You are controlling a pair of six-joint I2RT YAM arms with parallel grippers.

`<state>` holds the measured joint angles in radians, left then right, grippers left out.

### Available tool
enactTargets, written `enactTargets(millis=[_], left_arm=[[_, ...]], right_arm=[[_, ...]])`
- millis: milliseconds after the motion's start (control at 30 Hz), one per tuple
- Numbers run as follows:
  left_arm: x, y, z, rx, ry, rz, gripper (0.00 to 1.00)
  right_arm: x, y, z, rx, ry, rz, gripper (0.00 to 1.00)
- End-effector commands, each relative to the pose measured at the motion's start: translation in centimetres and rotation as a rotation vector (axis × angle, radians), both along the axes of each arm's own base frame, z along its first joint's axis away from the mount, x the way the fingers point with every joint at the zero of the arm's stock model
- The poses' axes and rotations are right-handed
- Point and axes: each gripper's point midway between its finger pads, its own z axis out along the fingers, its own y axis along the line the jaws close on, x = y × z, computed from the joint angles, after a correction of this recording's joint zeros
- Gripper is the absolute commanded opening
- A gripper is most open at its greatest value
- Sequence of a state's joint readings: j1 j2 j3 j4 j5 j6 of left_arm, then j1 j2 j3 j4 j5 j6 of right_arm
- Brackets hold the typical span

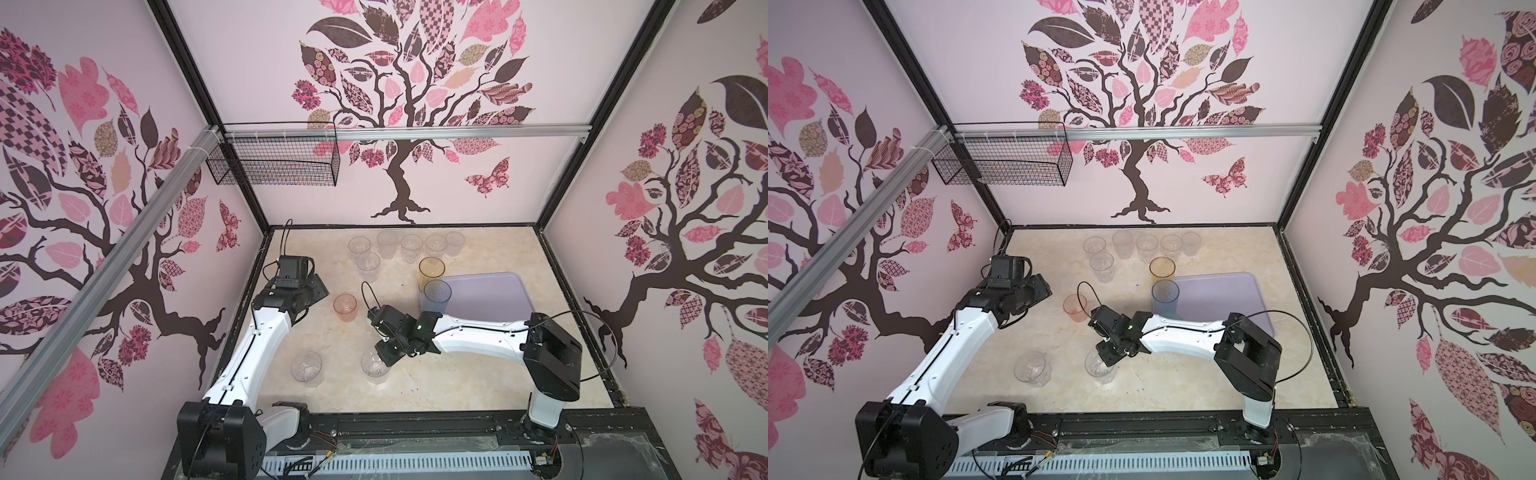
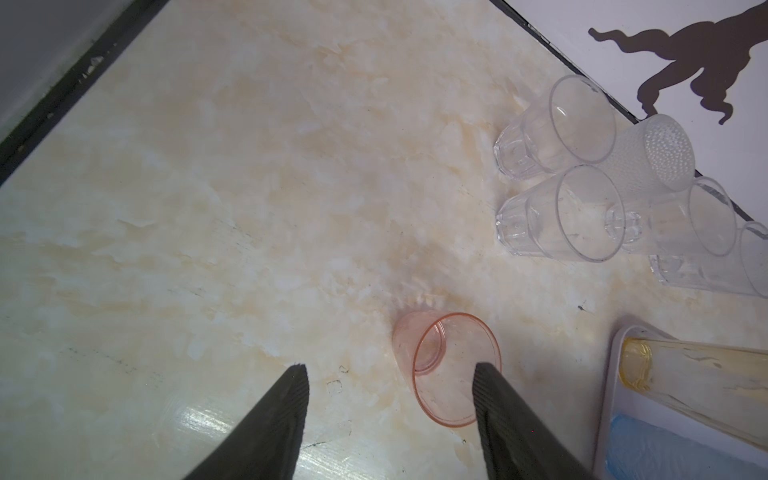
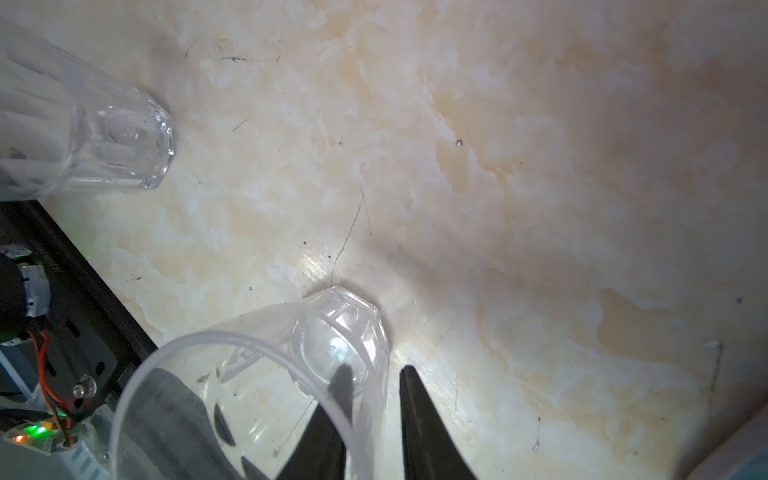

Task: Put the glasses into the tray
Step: 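Lift the clear glass with the right gripper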

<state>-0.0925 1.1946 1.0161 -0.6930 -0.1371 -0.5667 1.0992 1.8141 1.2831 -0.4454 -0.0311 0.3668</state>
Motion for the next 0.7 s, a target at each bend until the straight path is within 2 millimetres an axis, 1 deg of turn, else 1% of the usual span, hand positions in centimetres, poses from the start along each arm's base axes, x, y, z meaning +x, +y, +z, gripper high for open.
enactTargets(millis=[0, 100, 167, 233, 300, 367, 433, 467, 567, 633, 667], left_arm=[[0.3, 1.8, 3.8, 0.132, -0.087, 0.009, 0.68], [-0.6, 2.6, 4.3, 0.176, -0.114, 0.025, 0.69], [-1.0, 2.9, 4.6, 0.172, -0.149, 0.041, 0.69], [-1.1, 2.8, 5.3, 0.152, -0.183, 0.038, 0.70], [-1.0, 2.8, 6.4, 0.150, -0.210, 0.035, 0.70], [-0.9, 2.7, 7.4, 0.149, -0.230, 0.025, 0.70], [-0.9, 2.4, 7.9, 0.136, -0.238, 0.012, 0.70], [-0.9, 2.1, 7.9, 0.124, -0.235, 0.001, 0.70], [-1.0, 1.2, 7.4, 0.078, -0.233, -0.029, 0.70], [-1.1, 0.7, 6.9, 0.046, -0.233, -0.042, 0.70], [-1.1, 0.4, 6.8, 0.032, -0.235, -0.047, 0.69]], right_arm=[[0.7, 1.1, 1.8, 0.011, -0.033, 0.015, 0.18], [0.7, 1.0, 2.8, 0.028, -0.040, 0.002, 0.14], [0.9, 0.6, 3.5, 0.015, -0.052, -0.015, 0.13], [1.1, 0.2, 4.8, 0.007, -0.064, -0.030, 0.12], [1.2, 0.2, 6.3, 0.043, -0.074, -0.046, 0.10], [1.3, 0.3, 7.0, 0.066, -0.075, -0.063, 0.09], [1.7, 0.2, 7.2, 0.066, -0.088, -0.094, 0.08], [1.9, 0.2, 7.0, 0.059, -0.091, -0.109, 0.09], [2.0, 0.4, 6.2, 0.046, -0.066, -0.130, 0.17], [2.0, 0.6, 5.5, 0.043, -0.059, -0.139, 0.27], [2.3, 0.6, 5.2, 0.033, -0.063, -0.143, 0.29]])
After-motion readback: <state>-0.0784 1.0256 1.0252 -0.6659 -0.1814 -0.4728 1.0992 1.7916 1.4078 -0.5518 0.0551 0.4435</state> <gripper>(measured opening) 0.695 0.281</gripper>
